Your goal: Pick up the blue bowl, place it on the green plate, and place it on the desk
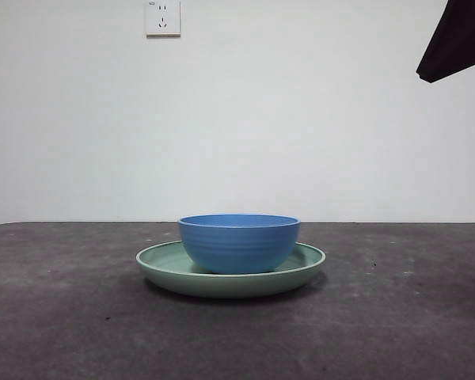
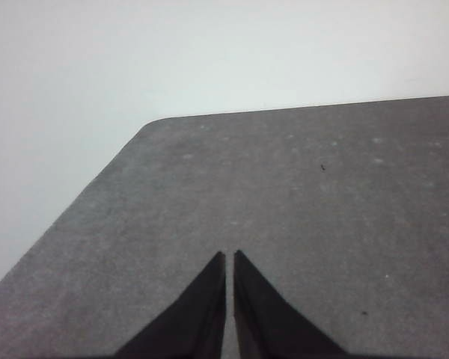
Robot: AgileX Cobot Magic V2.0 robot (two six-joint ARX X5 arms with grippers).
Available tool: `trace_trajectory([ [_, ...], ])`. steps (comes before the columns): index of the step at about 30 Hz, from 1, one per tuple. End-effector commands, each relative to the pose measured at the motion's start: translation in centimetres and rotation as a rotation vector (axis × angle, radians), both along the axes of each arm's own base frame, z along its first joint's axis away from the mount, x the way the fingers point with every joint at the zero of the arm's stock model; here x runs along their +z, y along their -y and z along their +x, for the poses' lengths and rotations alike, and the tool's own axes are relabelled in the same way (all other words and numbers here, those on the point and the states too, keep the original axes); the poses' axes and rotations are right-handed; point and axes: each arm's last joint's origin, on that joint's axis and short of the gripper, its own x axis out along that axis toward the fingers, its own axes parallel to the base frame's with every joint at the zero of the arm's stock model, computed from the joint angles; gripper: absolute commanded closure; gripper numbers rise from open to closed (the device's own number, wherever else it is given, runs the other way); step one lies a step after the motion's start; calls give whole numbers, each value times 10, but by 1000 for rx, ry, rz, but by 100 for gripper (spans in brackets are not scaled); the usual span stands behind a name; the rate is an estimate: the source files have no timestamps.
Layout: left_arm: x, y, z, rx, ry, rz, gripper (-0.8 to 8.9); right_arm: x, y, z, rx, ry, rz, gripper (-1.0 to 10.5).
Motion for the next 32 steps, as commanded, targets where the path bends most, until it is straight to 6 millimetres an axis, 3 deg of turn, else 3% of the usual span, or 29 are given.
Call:
trace_trajectory([
  [1, -4, 0, 0, 8, 2, -4, 795, 3, -2, 2, 12, 20, 4, 937],
  [11, -19, 0, 0, 8, -97, -19, 795, 3, -2, 2, 13, 19, 4, 937],
  [32, -20, 0, 0, 8, -101, -19, 795, 3, -2, 2, 12, 20, 4, 937],
])
